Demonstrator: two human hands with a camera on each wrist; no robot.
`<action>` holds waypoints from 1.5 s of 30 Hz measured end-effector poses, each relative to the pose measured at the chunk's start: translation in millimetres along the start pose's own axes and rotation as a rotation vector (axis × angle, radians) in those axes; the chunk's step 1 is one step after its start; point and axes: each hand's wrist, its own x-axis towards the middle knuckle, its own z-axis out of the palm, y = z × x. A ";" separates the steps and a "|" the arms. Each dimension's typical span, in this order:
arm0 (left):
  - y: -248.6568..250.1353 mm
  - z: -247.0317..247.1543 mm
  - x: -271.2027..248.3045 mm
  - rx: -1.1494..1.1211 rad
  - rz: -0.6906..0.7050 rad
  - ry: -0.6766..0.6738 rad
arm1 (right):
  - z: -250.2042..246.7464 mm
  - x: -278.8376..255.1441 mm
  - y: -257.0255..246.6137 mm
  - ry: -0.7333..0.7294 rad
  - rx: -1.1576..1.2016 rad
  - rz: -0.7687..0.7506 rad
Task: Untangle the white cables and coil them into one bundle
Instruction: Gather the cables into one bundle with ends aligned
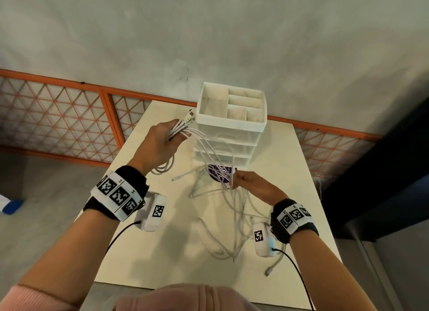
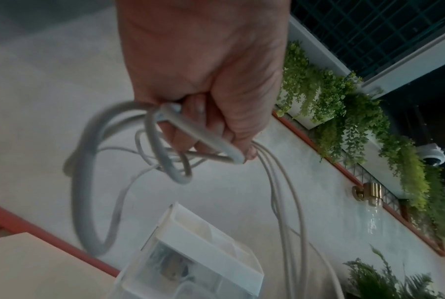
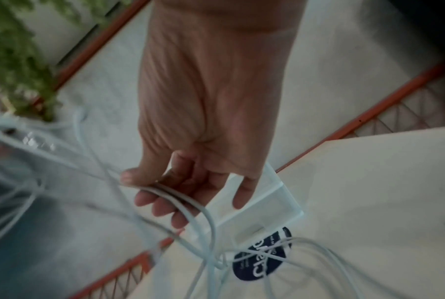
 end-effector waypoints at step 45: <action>1.2 45.0 -9.2 -0.499 -0.285 -0.423 | 12.0 33.5 -76.9 0.032 -0.076 0.089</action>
